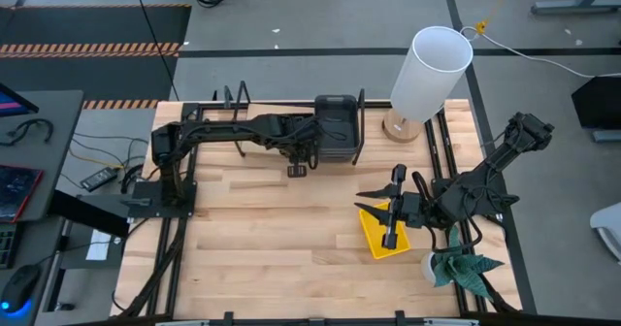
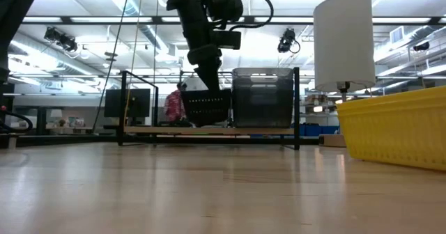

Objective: Stack baskets on shelf by color
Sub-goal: Put the stacked black bins on the shelf, then put the stacked yellow bins on the shelf

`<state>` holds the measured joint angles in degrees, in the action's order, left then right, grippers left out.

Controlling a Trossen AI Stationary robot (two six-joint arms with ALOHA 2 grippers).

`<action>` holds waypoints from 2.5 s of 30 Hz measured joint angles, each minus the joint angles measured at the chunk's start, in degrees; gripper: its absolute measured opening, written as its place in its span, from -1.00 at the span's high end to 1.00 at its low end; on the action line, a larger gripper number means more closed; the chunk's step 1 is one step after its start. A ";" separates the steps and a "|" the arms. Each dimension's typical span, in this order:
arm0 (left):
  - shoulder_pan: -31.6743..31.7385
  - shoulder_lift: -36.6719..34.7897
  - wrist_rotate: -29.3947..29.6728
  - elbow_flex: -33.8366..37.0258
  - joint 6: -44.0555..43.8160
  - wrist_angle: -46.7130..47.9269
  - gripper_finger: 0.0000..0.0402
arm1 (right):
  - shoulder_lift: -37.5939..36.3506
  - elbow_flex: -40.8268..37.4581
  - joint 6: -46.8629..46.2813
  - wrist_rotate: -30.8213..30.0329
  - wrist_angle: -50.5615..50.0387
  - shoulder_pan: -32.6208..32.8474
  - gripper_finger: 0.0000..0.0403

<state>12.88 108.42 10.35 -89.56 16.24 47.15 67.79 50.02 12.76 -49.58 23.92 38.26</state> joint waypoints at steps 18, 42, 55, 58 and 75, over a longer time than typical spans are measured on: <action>-4.82 -11.40 -12.19 -0.04 -2.09 0.55 0.08 | 0.14 0.06 0.48 0.21 -9.44 -0.02 0.51; -20.24 -36.55 -3.30 38.50 -15.63 -20.74 0.29 | 10.21 0.21 -8.07 8.13 -14.80 -4.20 0.51; -31.72 -55.08 8.68 51.68 -25.31 -27.62 0.30 | 16.62 14.71 -8.94 11.96 -22.88 -7.12 0.51; -35.06 -57.68 11.39 54.11 -25.53 -28.51 0.31 | 18.75 20.37 -13.66 12.30 -35.96 -7.42 0.51; -50.73 -73.76 27.57 65.78 -32.92 -24.95 0.34 | 33.74 42.97 -51.54 39.44 -91.01 -10.03 0.51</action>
<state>-37.84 34.66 37.91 -23.78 -16.67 22.20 101.53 92.99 -38.79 -10.14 -67.09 28.23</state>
